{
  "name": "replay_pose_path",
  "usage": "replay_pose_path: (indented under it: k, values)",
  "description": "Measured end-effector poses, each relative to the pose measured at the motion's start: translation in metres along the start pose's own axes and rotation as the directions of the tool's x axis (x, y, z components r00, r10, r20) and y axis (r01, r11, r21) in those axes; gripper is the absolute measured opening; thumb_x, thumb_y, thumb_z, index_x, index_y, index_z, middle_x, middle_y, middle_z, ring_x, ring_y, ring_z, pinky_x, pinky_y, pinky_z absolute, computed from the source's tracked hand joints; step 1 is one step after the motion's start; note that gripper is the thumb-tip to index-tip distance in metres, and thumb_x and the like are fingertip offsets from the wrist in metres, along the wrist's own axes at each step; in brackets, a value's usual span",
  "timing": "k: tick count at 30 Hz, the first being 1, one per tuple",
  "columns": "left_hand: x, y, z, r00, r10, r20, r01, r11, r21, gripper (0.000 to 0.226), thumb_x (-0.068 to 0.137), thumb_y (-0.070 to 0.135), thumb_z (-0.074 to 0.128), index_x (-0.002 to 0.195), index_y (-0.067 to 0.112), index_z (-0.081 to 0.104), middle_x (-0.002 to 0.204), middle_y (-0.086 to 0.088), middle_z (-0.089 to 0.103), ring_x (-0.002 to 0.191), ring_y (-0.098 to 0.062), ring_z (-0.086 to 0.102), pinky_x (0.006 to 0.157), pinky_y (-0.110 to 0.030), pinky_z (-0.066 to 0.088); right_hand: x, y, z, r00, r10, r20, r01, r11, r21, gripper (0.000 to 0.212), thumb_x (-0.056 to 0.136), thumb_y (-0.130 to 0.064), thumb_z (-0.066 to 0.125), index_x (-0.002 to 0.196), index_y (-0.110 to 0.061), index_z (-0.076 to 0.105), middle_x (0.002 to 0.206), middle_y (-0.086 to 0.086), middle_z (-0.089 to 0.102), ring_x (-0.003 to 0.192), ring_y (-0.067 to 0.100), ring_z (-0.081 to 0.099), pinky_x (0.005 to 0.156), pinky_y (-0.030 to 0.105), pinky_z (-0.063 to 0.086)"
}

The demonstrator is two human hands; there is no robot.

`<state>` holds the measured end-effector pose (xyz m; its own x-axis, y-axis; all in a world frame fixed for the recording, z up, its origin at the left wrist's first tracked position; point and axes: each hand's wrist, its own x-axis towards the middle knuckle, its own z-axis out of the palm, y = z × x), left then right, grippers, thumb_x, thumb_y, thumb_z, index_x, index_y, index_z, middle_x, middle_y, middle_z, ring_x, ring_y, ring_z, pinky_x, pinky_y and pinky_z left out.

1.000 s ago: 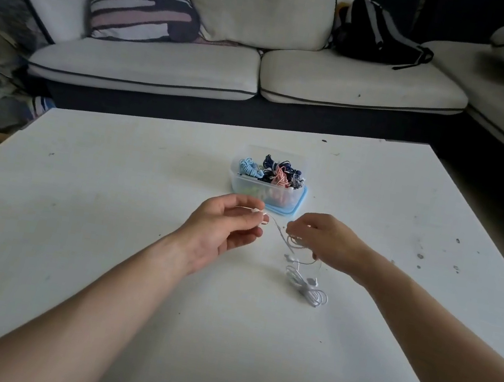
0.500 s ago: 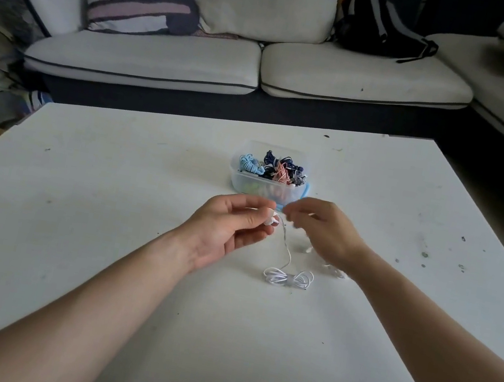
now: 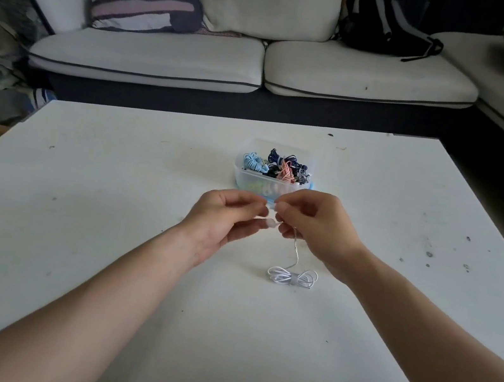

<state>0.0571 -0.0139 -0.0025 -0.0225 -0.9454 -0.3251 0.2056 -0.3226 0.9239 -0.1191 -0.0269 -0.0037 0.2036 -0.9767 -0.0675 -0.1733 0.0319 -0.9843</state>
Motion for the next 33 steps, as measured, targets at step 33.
replay_pose_path:
  k: [33]
  values:
    - [0.003,-0.015,-0.022,1.0,0.014,-0.016,-0.011,0.985,0.171,0.015,0.079,-0.005,0.073,0.088,0.006,0.07,0.087,-0.011,0.075,0.083,-0.023,0.074,0.078,-0.025,0.058,-0.001,0.02,0.011,0.969,0.209,0.136,-0.234,0.95,0.205,0.009,0.091,-0.015,0.071,0.096,-0.007,0.073,0.083,0.007,0.073,0.063,0.014,0.065,0.059,0.024,0.049]
